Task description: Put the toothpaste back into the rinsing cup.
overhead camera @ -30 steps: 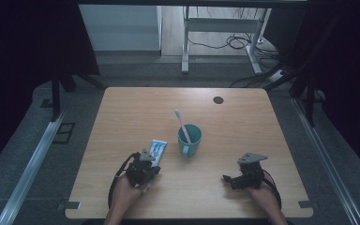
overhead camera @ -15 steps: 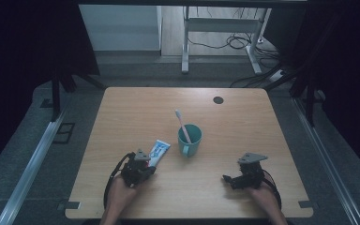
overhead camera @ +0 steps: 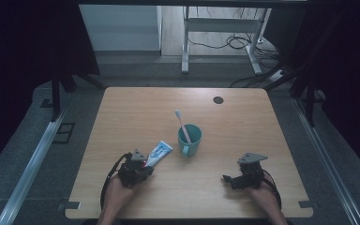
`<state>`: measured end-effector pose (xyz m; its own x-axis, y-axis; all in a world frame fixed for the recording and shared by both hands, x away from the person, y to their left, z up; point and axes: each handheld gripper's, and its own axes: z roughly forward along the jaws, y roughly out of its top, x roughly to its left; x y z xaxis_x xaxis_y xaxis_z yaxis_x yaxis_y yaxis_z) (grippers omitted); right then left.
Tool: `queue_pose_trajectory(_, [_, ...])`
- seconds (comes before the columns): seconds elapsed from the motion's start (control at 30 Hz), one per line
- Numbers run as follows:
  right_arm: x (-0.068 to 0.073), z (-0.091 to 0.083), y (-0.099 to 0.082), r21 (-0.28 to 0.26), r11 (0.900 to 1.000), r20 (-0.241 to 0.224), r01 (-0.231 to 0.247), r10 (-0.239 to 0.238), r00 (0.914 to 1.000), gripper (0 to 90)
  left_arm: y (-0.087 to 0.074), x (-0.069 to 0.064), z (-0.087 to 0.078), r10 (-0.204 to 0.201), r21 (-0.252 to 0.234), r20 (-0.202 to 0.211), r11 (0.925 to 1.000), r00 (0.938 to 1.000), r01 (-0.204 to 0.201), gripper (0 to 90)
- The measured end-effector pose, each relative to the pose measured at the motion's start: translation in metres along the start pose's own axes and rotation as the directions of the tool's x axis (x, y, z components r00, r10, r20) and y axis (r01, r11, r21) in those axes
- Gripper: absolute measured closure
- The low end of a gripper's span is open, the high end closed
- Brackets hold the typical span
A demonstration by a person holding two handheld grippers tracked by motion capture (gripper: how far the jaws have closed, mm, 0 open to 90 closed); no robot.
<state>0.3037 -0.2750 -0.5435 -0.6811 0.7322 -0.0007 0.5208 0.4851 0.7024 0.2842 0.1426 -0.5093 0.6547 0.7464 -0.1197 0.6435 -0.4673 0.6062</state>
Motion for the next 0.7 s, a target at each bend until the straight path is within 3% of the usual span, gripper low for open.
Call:
queue_pose_trajectory(0.2, [0.0,0.0,0.0,0.0,1.0,0.001,0.001,-0.001,1.0,0.2,0.007,0.002,-0.007,0.0,-0.019,-0.011,0.9998,0.9999,0.0,66.9])
queue_pose_trajectory(0.33, [0.0,0.0,0.0,0.0,1.0,0.0,0.0,0.0,1.0,0.2,0.011,0.006,-0.011,-0.006,-0.007,-0.041,1.0,0.9991,0.006,57.6])
queue_pose_trajectory(0.6, [0.0,0.0,0.0,0.0,1.0,0.0,0.0,0.0,1.0,0.2,0.011,0.02,-0.004,-0.025,0.089,-0.065,0.9956,0.9976,0.03,41.8])
queue_pose_trajectory(0.7, [0.0,0.0,0.0,0.0,1.0,0.0,0.0,0.0,1.0,0.3,0.012,0.022,0.0,-0.022,0.121,-0.054,0.9923,0.9983,0.028,37.4])
